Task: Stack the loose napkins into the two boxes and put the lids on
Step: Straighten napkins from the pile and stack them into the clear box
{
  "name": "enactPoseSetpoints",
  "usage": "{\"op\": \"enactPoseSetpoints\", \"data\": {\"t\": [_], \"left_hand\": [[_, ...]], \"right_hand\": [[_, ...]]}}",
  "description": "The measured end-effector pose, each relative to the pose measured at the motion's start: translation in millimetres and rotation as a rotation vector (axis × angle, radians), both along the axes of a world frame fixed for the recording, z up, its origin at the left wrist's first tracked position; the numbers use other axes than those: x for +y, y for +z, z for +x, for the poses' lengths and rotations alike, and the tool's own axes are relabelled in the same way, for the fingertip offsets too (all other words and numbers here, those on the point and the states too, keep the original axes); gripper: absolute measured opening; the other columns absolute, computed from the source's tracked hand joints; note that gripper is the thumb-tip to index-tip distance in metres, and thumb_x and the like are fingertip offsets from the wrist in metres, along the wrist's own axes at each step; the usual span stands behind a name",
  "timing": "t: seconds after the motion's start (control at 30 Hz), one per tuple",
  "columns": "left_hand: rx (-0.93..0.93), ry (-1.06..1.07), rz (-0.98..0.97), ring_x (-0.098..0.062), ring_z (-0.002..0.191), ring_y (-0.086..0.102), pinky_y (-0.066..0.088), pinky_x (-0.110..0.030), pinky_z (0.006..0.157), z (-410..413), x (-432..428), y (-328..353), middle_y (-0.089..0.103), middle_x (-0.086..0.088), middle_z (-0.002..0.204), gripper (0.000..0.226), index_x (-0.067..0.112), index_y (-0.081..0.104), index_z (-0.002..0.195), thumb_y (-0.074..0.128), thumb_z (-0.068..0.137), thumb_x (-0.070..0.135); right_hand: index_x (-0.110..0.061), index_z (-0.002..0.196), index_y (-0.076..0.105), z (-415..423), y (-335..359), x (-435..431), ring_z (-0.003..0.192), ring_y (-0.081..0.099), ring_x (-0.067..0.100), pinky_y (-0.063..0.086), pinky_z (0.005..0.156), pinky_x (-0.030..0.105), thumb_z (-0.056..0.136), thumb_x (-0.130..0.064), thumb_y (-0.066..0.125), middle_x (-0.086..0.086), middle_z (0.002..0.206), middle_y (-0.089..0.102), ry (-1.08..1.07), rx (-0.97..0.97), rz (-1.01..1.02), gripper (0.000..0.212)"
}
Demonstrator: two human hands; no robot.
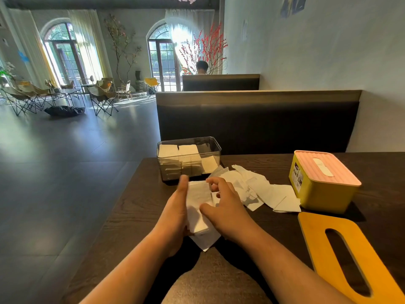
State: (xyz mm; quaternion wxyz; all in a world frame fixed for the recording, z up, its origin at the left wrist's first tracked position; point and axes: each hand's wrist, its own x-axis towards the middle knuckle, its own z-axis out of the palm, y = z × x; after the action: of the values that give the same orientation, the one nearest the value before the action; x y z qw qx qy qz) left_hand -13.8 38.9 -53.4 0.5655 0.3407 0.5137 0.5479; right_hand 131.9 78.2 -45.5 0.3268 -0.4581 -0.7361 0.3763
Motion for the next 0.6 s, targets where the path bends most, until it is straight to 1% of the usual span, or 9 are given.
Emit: {"op": "enactPoseSetpoints", "data": {"t": [0.07,0.13,0.2,0.27,0.33,0.4,0.47,0.53,0.6], "left_hand": [[0.048,-0.049,0.044,-0.035,0.116,0.072,0.054,-0.061,0.104,-2.1,-0.1,-2.0,0.075,-0.011,0.126,0.044,0.023,0.062,0.137,0.060,0.103,0.050],[0.038,0.020,0.046,-0.036,0.114,0.073,0.056,-0.061,0.099,-7.0,3.4,-4.1,0.075,-0.012,0.124,0.036,0.021,0.060,0.140,0.061,0.105,0.027],[-0.025,0.133,0.051,-0.039,0.113,0.072,0.058,-0.061,0.095,-14.5,3.6,-0.8,0.074,-0.016,0.123,0.033,0.021,0.060,0.138,0.059,0.105,0.020],[-0.070,0.229,0.059,-0.039,0.116,0.068,0.056,-0.064,0.096,-25.2,4.5,5.6,0.070,-0.014,0.127,0.032,0.026,0.057,0.138,0.059,0.106,0.023],[-0.073,0.307,0.062,-0.036,0.119,0.063,0.053,-0.065,0.099,-34.8,5.4,10.7,0.065,-0.009,0.130,0.035,0.030,0.053,0.141,0.059,0.106,0.027],[-0.067,0.375,0.070,-0.033,0.119,0.059,0.052,-0.062,0.099,-39.7,5.6,14.2,0.061,-0.004,0.131,0.038,0.033,0.050,0.143,0.060,0.106,0.030],[-0.064,0.421,0.048,-0.029,0.114,0.059,0.054,-0.052,0.091,-40.5,5.7,15.3,0.059,-0.002,0.130,0.038,0.032,0.048,0.143,0.058,0.107,0.030],[-0.069,0.446,0.005,-0.027,0.109,0.059,0.054,-0.043,0.075,-42.4,6.7,14.1,0.059,-0.002,0.127,0.037,0.031,0.047,0.143,0.057,0.108,0.028],[-0.072,0.460,-0.053,-0.029,0.108,0.059,0.054,-0.043,0.065,-45.0,7.9,12.2,0.059,-0.005,0.128,0.039,0.032,0.046,0.145,0.057,0.108,0.026]], "right_hand": [[-0.048,0.138,0.041,0.9,0.6,1.4,0.122,0.051,0.010,0.053,0.101,0.038,0.094,-0.030,0.069,-0.014,0.131,0.048,0.013,0.081,-0.058,0.055],[-0.043,0.135,0.045,2.5,3.6,3.7,0.113,0.054,0.005,0.055,0.094,0.036,0.101,-0.028,0.062,-0.013,0.126,0.052,-0.036,0.174,-0.082,0.040],[-0.038,0.128,0.051,5.5,5.3,6.7,0.111,0.056,0.007,0.052,0.091,0.032,0.105,-0.027,0.056,-0.010,0.124,0.057,-0.112,0.156,-0.041,0.026],[-0.034,0.127,0.056,9.1,3.8,9.7,0.108,0.057,0.009,0.053,0.093,0.033,0.104,-0.029,0.057,-0.008,0.125,0.059,-0.104,-0.067,0.036,0.023],[-0.032,0.130,0.059,10.5,1.9,7.7,0.108,0.059,0.011,0.056,0.097,0.039,0.100,-0.038,0.061,-0.008,0.125,0.060,-0.029,-0.342,0.092,0.031],[-0.031,0.132,0.060,9.1,1.9,3.2,0.109,0.060,0.011,0.056,0.096,0.039,0.094,-0.050,0.064,-0.007,0.127,0.062,0.040,-0.504,0.119,0.042],[-0.031,0.134,0.058,6.1,3.6,-1.9,0.111,0.060,0.012,0.056,0.093,0.035,0.090,-0.058,0.066,-0.006,0.130,0.061,0.092,-0.608,0.152,0.052],[-0.031,0.136,0.057,3.5,3.8,-5.4,0.116,0.058,0.014,0.054,0.093,0.035,0.088,-0.061,0.066,-0.006,0.135,0.058,0.119,-0.673,0.205,0.057],[-0.032,0.134,0.058,3.0,4.5,-6.5,0.116,0.058,0.015,0.055,0.093,0.035,0.088,-0.060,0.066,-0.006,0.134,0.058,0.133,-0.699,0.207,0.055]]}}
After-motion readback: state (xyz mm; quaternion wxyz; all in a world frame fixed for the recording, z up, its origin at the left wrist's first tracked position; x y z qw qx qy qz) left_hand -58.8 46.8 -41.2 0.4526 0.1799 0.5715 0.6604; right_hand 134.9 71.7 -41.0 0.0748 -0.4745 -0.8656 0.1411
